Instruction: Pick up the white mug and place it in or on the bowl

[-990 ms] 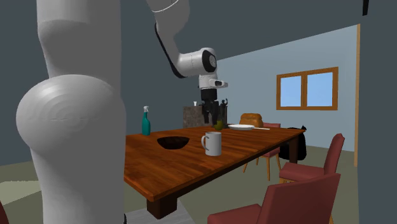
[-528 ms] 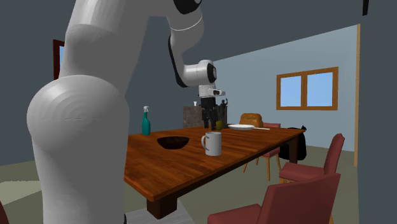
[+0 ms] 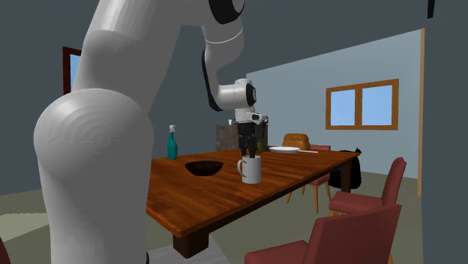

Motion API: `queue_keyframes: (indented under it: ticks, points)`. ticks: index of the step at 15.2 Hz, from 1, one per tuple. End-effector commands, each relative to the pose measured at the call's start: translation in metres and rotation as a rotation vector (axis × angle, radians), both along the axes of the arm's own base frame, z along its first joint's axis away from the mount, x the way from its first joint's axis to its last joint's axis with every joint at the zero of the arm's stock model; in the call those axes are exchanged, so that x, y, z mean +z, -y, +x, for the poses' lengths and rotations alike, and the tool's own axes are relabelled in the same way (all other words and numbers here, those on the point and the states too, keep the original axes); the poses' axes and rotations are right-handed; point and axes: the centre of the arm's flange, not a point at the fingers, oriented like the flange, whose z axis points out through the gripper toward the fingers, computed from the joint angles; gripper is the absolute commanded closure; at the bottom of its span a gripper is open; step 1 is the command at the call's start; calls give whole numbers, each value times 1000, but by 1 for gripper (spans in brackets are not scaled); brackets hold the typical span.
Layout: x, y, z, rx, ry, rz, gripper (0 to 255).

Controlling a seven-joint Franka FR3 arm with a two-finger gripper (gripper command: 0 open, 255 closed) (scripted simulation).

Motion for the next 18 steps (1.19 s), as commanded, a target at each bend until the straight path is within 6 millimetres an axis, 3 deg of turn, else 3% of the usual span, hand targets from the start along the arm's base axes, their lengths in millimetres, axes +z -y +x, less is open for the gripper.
queue_keyframes:
  ticks: [1,5,6,15,18]
  points:
    - [-1,0,0,0,0,0,0]
    - [-1,0,0,0,0,0,0]
    - [-1,0,0,0,0,0,255]
    - [-1,0,0,0,0,0,255]
    - [15,0,0,0,0,0,255]
